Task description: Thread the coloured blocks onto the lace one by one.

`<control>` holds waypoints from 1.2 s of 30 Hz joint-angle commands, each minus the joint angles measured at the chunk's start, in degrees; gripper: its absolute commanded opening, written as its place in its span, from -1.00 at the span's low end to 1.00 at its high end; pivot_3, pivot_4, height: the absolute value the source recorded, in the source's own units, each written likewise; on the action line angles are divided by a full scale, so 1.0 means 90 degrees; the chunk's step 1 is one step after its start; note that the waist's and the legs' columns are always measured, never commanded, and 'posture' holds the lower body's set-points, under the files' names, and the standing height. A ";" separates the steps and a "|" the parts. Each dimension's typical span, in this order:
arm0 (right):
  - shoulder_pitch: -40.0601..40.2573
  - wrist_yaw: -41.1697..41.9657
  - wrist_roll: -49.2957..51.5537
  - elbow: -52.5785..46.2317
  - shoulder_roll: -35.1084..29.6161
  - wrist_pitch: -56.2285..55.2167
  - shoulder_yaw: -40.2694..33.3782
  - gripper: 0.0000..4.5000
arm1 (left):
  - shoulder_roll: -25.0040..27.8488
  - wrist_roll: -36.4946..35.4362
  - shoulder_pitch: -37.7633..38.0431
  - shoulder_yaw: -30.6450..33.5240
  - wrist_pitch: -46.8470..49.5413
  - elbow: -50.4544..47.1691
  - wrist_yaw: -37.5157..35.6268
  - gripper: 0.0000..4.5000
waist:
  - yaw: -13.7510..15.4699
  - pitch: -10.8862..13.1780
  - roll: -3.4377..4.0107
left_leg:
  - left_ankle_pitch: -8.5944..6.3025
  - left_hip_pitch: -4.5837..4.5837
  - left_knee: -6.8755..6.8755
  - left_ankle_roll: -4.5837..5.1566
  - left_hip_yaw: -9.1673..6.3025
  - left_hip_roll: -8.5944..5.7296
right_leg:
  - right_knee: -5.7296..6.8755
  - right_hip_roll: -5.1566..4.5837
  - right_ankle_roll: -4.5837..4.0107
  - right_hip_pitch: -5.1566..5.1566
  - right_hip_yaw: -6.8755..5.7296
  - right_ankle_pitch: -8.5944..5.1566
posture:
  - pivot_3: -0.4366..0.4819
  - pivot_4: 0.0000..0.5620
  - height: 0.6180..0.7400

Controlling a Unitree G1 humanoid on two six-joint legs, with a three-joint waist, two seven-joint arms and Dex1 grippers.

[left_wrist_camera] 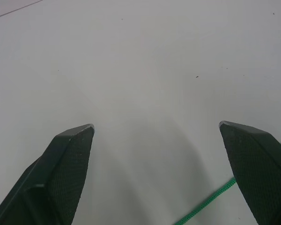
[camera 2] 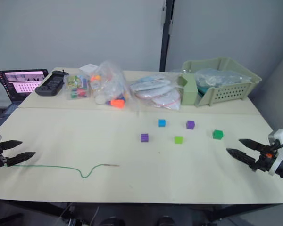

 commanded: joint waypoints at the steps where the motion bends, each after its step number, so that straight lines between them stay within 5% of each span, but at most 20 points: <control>1: 0.0037 0.0038 0.0077 -0.0180 -0.0132 -0.0057 -0.0223 0.99 | 0.0036 -0.0103 -0.0165 0.0058 0.0114 -0.0196 -0.0105 1.00 | 0.0000 0.0000 0.0000 | 0.0000 0.0000 0.0000 0.0000 0.0000 0.0000 | 0.0000 0.0000 0.0000 0.0000 0.0000 0.0000 | -0.05 -0.47 0.88; 8: 0.0236 0.0081 0.0174 -0.0416 -0.0225 0.0135 -0.0304 0.99 | -0.0016 -0.0132 -0.0610 -0.0076 0.0588 -0.0282 -0.0357 1.00 | 0.0015 0.0000 0.0000 | 0.0001 -0.0001 0.0001 -0.0001 0.0000 -0.0003 | 0.0000 0.0000 0.0000 0.0001 0.0001 0.0000 | -0.05 -0.47 0.88; 17: -0.0224 0.0058 0.1293 -0.3626 -0.0743 0.2149 0.0680 0.99 | -0.0268 -0.0420 -0.0659 -0.0574 0.1067 -0.2258 -0.1194 1.00 | -0.0049 0.0001 0.0005 | 0.0002 0.0000 0.0004 -0.0002 -0.0002 0.0007 | 0.0010 0.0012 -0.0001 -0.0003 0.0007 0.0001 | -0.05 -0.47 0.88; 25: -0.1160 -0.0602 0.2096 -0.5101 -0.0478 0.3033 0.1443 0.99 | -0.0483 -0.0613 -0.0466 -0.1239 0.1505 -0.3874 -0.1756 1.00 | 0.0055 0.0001 0.0004 | 0.0002 -0.0069 0.0021 -0.0002 -0.0011 0.0004 | 0.0010 0.0012 -0.0001 -0.0061 0.0004 0.0001 | -0.05 -0.47 0.88; 36: -0.0747 -0.1102 0.1973 -0.5993 -0.0705 0.3054 0.1293 0.99 | -0.1558 -0.0018 0.0140 -0.2578 0.1630 -0.5899 -0.0602 1.00 | 0.0141 0.0001 0.0004 | 0.0000 -0.0079 0.0054 0.0003 -0.0014 -0.0001 | 0.0011 0.0008 0.0009 -0.0054 0.0008 0.0008 | -0.05 -0.47 0.88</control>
